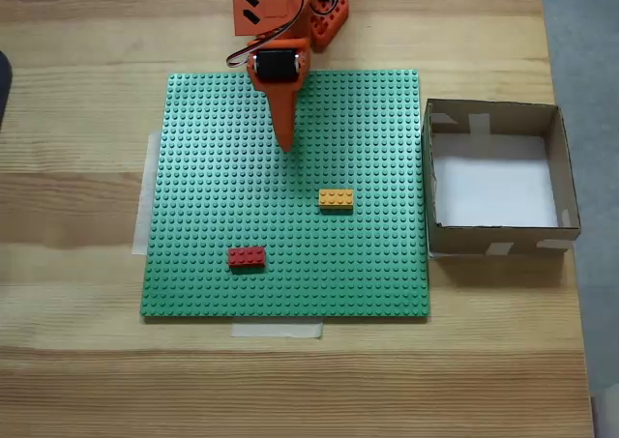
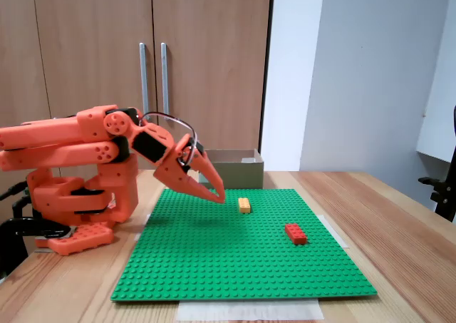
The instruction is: Pick the yellow lego block and put it in the box.
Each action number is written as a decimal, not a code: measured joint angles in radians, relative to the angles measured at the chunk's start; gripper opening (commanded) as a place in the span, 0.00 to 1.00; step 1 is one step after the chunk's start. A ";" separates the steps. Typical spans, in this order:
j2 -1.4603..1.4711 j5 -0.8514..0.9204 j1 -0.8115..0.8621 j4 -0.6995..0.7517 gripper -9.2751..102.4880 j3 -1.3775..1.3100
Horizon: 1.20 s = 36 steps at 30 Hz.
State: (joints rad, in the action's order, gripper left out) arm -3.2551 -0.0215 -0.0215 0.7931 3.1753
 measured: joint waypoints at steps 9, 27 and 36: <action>0.000 0.000 0.000 0.000 0.08 0.000; 0.000 0.000 0.000 0.000 0.08 0.000; 0.121 0.021 0.008 -0.037 0.08 -0.034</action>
State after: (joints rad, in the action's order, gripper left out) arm -3.1339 0.0000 -0.0138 0.7563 3.1416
